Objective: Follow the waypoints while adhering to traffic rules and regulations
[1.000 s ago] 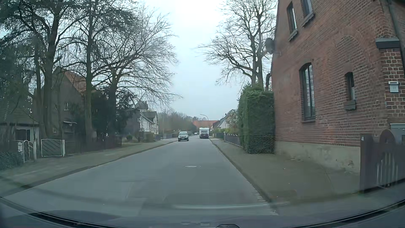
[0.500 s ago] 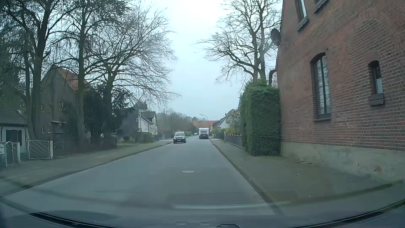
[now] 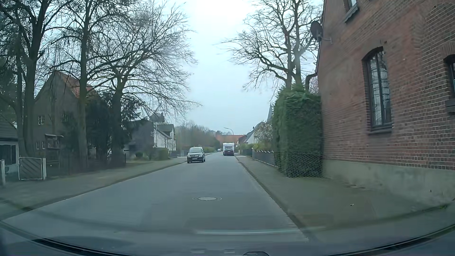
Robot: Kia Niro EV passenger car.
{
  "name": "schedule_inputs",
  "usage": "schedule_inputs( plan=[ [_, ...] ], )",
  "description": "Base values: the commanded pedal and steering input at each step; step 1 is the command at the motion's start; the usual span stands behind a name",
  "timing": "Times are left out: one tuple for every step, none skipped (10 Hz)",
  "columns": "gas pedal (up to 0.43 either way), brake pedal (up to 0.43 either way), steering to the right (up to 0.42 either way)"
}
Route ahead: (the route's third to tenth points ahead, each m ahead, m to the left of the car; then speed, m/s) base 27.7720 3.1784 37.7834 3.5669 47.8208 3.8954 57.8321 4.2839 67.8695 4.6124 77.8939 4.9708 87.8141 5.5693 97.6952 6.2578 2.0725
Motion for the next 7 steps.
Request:
schedule_inputs(
  plan=[
    [0.000,0.220,-0.008],
    [0.000,0.213,-0.009],
    [0.000,0.195,-0.012],
    [0.000,0.183,-0.017],
    [0.000,0.183,-0.019],
    [0.000,0.183,-0.020],
    [0.000,0.171,-0.019]
  ],
)
